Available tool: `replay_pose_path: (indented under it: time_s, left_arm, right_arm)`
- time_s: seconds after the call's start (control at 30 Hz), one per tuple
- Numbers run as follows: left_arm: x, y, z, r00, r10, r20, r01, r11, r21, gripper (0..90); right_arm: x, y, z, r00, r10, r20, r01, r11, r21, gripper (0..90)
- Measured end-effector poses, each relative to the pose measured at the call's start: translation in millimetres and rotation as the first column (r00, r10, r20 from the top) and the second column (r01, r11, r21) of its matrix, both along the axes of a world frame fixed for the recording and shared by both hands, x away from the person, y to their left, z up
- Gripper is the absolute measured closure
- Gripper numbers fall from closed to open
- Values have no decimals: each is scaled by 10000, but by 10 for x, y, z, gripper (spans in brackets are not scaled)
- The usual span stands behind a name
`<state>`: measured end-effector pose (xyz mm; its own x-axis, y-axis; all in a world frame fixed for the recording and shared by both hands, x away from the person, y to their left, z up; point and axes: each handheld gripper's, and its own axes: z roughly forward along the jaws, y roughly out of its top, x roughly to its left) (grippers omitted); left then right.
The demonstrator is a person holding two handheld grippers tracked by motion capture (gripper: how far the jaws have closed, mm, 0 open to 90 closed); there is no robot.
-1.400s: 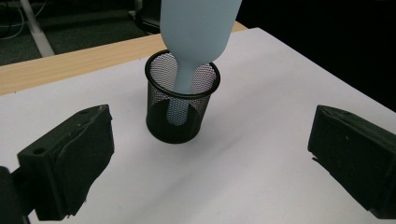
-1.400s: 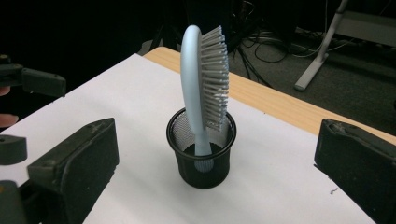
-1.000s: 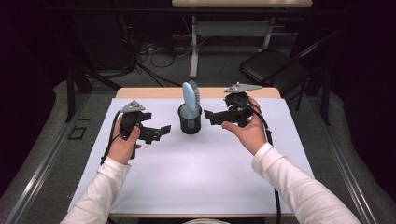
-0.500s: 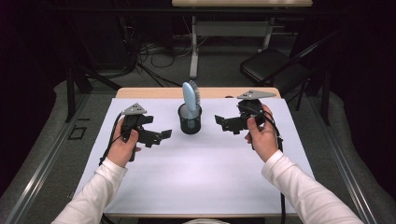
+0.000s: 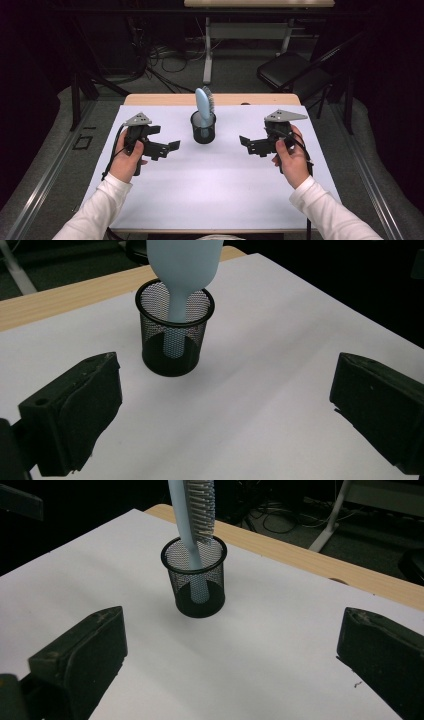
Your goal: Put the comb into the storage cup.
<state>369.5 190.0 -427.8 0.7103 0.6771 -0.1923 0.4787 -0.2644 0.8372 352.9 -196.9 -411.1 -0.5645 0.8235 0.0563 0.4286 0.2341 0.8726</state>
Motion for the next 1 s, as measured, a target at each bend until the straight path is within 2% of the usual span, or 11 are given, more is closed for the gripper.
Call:
replay_pose_path:
  time_s: [0.23,0.67,0.8,1.0]
  left_arm:
    - [-57,46,0,10000,25,93,-25,10000,8,5]
    - [-151,110,-14,9997,40,223,-37,9999,-128,5]
    - [-173,134,-30,9995,14,303,-13,10000,-35,5]
    - [-186,180,-43,9991,99,405,-90,9997,-221,5]
  right_arm:
    - [-122,-121,-56,9999,-63,-95,65,9998,178,0]
    - [-293,-334,-176,9991,-413,-4,413,9987,289,0]
    - [-339,-388,-233,9988,-495,-63,497,9980,402,0]
    - [-421,-471,-310,9976,-697,-56,699,9966,426,0]
